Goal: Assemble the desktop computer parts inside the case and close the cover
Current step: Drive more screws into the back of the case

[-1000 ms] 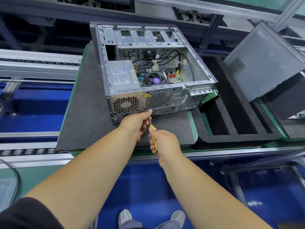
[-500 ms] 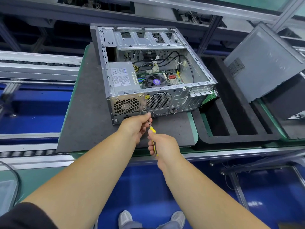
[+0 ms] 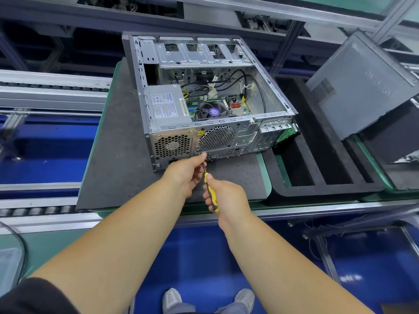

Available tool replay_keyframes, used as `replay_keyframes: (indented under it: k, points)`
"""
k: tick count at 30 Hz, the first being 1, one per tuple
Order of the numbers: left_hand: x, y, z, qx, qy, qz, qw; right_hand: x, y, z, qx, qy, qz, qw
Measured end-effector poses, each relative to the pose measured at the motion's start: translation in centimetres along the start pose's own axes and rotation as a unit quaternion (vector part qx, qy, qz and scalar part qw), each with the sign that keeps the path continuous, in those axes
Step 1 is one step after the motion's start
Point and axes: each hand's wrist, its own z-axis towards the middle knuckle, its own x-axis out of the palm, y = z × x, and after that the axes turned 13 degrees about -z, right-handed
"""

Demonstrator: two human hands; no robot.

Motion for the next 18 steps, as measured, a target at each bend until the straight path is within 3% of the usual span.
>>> replay_keyframes:
  k: [4, 8, 15, 18]
  points:
    - [-0.43, -0.02, -0.27, 0.001, 0.040, -0.025, 0.999, 0.15, 0.36, -0.29, 0.050, 0.046, 0.051, 0.996]
    - [-0.36, -0.22, -0.12, 0.012, 0.022, -0.024, 0.999, -0.46, 0.69, -0.75, 0.076, 0.102, 0.092, 0.988]
    - [0.08, -0.15, 0.27, 0.031, 0.008, 0.000, 0.999, 0.13, 0.78, -0.55, 0.035, 0.050, -0.016, 0.998]
    - [0.15, -0.25, 0.38, 0.034, 0.003, 0.008, 0.999, 0.07, 0.76, -0.49, 0.042, 0.064, 0.025, 0.997]
